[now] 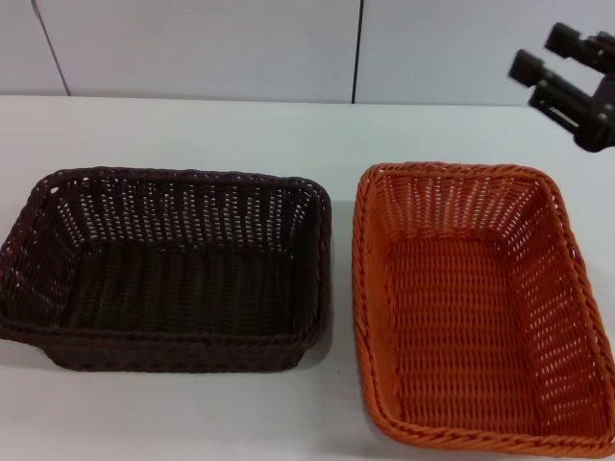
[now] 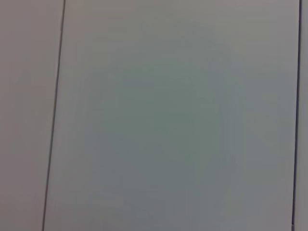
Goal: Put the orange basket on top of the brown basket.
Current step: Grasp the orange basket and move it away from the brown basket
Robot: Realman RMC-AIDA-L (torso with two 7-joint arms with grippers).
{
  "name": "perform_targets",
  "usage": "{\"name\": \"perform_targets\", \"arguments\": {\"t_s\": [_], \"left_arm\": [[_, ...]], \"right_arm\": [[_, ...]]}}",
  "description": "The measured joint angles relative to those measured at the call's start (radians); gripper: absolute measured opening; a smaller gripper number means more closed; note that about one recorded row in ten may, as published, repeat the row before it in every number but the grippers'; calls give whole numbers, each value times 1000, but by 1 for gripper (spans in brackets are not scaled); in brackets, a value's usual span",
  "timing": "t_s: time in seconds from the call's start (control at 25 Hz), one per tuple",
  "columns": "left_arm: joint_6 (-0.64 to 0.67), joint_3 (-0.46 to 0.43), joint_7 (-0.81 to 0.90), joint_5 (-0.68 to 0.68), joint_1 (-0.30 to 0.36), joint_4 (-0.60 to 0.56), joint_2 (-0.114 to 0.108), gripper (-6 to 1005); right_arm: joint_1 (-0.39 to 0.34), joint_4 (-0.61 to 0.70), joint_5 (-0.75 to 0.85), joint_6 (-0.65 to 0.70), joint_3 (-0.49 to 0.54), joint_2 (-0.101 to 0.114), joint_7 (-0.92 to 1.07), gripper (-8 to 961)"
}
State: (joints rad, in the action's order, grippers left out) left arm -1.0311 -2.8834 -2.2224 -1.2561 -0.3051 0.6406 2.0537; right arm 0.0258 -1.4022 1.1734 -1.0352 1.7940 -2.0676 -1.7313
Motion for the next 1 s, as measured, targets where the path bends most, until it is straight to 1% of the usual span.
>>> {"name": "perform_targets", "arguments": {"t_s": [0.08,0.16,0.2,0.24,0.28,0.36,0.4,0.44,0.56,0.64,0.76,0.8,0.84,0.92,1.0], "left_arm": [[2,0,0,0,1,0,-1,741],[2,0,0,0,1,0,-1,741],[2,0,0,1,3,7,-1,741],[2,0,0,1,3,7,-1,741],[1,-1,0,11,3,9,-1,741],[1,-1,0,11,3,9,-1,741],[0,0,0,25,4,11,0,741],[0,0,0,25,4,11,0,741],[6,-1,0,62,-3,9,2,741],[16,-1,0,98,-7,5,2,741],[19,-1,1,117,-10,3,2,741],[21,-1,1,125,-11,3,2,741],[24,-1,1,127,-13,3,2,741],[32,-1,1,128,-16,5,3,741],[39,0,1,128,-19,8,3,741]], "right_arm": [[18,-38,62,-62,12,7,98,515],[61,-48,113,-140,37,22,182,515],[121,-42,167,-226,69,40,266,515],[121,-42,167,-226,69,40,266,515],[152,-32,197,-271,86,49,301,515],[227,-9,258,-378,126,67,363,515],[288,12,305,-487,167,80,402,515],[288,12,305,-487,167,80,402,515],[351,24,361,-639,234,90,449,515],[369,12,402,-721,276,94,471,515],[378,-21,452,-814,323,100,489,515],[372,-50,481,-837,316,111,500,515],[372,-50,481,-837,316,111,500,515],[354,-84,522,-839,283,123,504,515],[329,-127,580,-841,237,127,504,515]]}}
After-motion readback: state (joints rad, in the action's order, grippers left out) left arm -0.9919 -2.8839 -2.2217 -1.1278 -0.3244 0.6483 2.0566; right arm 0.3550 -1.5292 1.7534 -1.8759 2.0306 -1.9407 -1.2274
